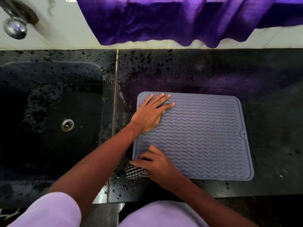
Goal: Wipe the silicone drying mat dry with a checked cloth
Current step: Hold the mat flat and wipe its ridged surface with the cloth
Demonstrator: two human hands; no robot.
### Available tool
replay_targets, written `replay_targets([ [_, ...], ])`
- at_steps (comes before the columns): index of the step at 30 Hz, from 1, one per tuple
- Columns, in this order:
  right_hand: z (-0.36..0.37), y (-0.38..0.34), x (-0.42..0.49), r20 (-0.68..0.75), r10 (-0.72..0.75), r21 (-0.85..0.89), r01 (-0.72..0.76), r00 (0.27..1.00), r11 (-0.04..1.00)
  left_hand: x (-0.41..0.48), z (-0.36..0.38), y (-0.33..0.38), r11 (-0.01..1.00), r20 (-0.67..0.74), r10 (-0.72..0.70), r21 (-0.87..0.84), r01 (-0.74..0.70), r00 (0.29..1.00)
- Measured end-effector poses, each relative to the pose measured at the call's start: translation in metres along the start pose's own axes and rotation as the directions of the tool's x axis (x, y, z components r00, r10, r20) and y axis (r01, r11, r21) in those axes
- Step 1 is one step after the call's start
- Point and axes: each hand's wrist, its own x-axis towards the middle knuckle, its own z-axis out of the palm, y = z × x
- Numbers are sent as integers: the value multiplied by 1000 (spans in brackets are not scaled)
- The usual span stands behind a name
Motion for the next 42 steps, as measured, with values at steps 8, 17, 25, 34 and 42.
replay_targets([
  [8,-57,45,-78,101,114,-121,-102,988,987,0,-3,1,1000,7,-1,-2,1,1000],
  [17,-4,18,-48,-51,175,6,-175,983,985,1,-3,-1,1000,6,-8,-26,9,1000],
  [25,12,0,-10,0,55,15,-55,998,998,0,0,1,1000,-26,-21,-23,20,999],
  [34,-66,63,-62,-324,390,-16,-417,862,909,-53,6,72,909,-186,-406,-180,375,895],
  [42,-67,96,-45,-82,225,-198,-237,971,951,-69,15,83,900,-119,-432,-117,419,894],
])
